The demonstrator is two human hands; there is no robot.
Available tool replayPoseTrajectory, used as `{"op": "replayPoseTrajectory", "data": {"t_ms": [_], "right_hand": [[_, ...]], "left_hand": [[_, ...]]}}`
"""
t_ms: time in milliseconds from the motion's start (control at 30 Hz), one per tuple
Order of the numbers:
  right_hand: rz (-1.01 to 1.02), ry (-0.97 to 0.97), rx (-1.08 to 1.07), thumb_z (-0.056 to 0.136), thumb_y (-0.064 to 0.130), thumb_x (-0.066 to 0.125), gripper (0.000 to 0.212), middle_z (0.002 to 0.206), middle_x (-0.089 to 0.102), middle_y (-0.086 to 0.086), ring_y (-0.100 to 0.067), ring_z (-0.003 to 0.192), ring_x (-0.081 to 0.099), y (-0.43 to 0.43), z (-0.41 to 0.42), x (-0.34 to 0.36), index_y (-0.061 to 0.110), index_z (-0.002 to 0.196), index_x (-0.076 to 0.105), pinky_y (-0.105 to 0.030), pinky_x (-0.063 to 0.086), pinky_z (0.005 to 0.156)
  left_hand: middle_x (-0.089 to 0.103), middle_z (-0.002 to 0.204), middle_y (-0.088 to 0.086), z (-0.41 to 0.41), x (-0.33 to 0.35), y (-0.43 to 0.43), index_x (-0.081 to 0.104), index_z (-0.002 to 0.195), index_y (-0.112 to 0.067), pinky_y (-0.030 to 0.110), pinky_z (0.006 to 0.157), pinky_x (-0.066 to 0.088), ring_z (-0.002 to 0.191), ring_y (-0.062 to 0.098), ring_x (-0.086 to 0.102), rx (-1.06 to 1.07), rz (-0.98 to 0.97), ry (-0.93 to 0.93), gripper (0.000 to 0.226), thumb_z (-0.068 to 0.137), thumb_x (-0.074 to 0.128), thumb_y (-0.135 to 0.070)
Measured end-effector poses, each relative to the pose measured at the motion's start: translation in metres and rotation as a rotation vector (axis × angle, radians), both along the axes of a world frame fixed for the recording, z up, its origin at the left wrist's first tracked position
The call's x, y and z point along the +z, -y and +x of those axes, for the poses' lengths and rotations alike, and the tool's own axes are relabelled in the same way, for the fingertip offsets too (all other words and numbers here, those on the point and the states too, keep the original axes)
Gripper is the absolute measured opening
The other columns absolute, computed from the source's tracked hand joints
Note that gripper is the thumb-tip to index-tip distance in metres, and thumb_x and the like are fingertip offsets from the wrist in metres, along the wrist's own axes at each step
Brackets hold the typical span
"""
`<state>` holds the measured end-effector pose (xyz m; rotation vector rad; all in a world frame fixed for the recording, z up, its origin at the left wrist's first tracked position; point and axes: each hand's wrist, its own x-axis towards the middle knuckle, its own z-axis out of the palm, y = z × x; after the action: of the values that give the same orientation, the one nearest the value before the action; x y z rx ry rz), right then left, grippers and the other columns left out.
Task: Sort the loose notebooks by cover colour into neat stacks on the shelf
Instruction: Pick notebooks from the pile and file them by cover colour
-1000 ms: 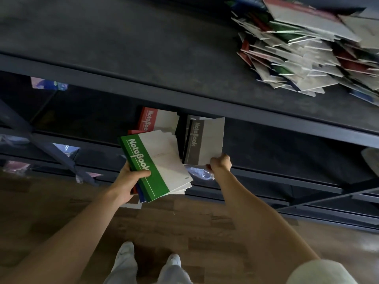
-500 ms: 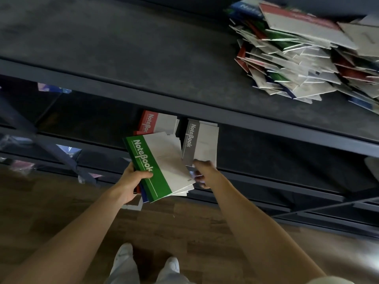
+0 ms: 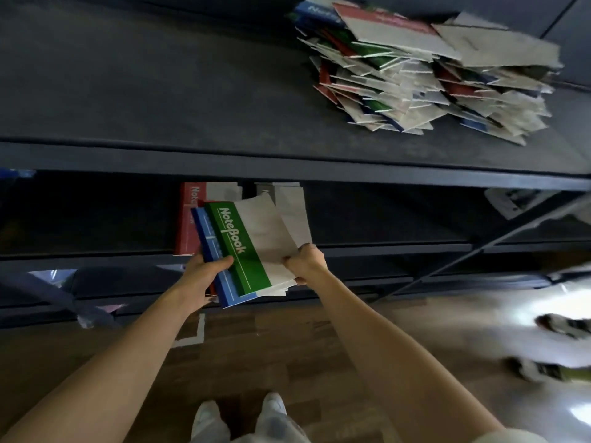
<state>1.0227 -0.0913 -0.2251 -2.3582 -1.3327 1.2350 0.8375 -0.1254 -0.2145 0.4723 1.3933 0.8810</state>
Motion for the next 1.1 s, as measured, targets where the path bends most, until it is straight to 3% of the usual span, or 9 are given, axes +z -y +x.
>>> {"op": "replayPoseTrajectory", "data": {"t_ms": [133,267,367,500,667,900,1067,1100], "right_hand": [[0.057,0.07,-0.033,0.09,0.032,0.058,0.04,0.091,0.059,-0.008,-0.026,0.077,0.065,0.021,0.025,0.009,0.003,0.116,0.053,-0.037,0.057,0.074],[0.062,0.165,-0.069,0.095,0.033,0.052,0.043,0.113,0.06,-0.015,-0.031,0.099,0.062,0.029,0.061,0.007,0.001,0.122,0.045,-0.034,0.049,0.072],[0.069,0.13,-0.156,0.097,0.027,0.049,0.039,0.119,0.056,-0.017,-0.033,0.103,0.06,0.023,0.091,-0.001,0.001,0.124,0.04,-0.034,0.047,0.069],[0.059,0.06,-0.264,0.094,0.008,0.048,0.03,0.119,0.055,-0.019,-0.034,0.099,0.062,0.003,0.132,-0.018,0.003,0.122,0.039,-0.039,0.057,0.072],[0.069,-0.017,-0.319,0.089,0.004,0.053,0.032,0.12,0.054,-0.021,-0.038,0.104,0.06,-0.038,0.176,-0.038,0.001,0.119,0.043,-0.048,0.056,0.081],[0.056,-0.05,-0.278,0.089,0.0,0.049,0.045,0.121,0.056,-0.021,-0.037,0.106,0.058,-0.069,0.198,-0.067,-0.001,0.133,0.039,-0.042,0.054,0.085],[0.047,-0.243,-0.364,0.088,0.002,0.05,0.035,0.116,0.06,-0.018,-0.029,0.088,0.058,-0.062,0.196,-0.079,0.003,0.122,0.049,-0.028,0.047,0.056],[0.055,-0.26,-0.375,0.088,0.002,0.049,0.035,0.114,0.06,-0.017,-0.027,0.086,0.055,-0.06,0.197,-0.08,0.004,0.123,0.049,-0.026,0.045,0.056]], "left_hand": [[0.053,0.131,0.008,0.023,0.004,-0.005,0.041,0.137,-0.012,0.031,0.088,0.038,0.103,0.017,0.048,-0.108,0.044,-0.017,0.052,0.09,0.058,-0.003],[0.053,0.132,0.009,0.05,0.0,-0.009,0.04,0.137,-0.016,0.035,0.089,0.04,0.103,0.021,0.05,-0.187,0.018,-0.011,0.053,0.09,0.059,-0.006],[0.054,0.124,0.008,0.073,-0.003,-0.014,0.038,0.139,-0.015,0.032,0.082,0.039,0.099,0.02,0.049,-0.188,0.009,-0.027,0.055,0.089,0.059,-0.003],[0.054,0.125,0.013,0.098,-0.012,-0.022,0.035,0.141,-0.017,0.036,0.083,0.041,0.1,0.023,0.05,-0.121,-0.047,-0.042,0.063,0.087,0.059,0.002],[0.052,0.129,0.014,0.123,-0.03,-0.024,0.033,0.141,-0.017,0.041,0.085,0.041,0.103,0.026,0.049,0.008,-0.086,-0.085,0.064,0.086,0.059,0.005],[0.054,0.116,0.008,0.14,-0.047,-0.018,0.042,0.134,-0.019,0.041,0.085,0.039,0.105,0.026,0.051,0.12,-0.115,-0.078,0.056,0.086,0.059,0.004],[0.058,0.108,0.005,0.15,-0.047,-0.014,0.045,0.126,-0.02,0.041,0.083,0.042,0.104,0.026,0.052,0.162,-0.138,-0.068,0.049,0.086,0.06,0.003],[0.059,0.104,0.003,0.152,-0.045,-0.013,0.046,0.122,-0.021,0.04,0.08,0.042,0.103,0.025,0.052,0.157,-0.135,-0.07,0.045,0.086,0.06,0.002]]}}
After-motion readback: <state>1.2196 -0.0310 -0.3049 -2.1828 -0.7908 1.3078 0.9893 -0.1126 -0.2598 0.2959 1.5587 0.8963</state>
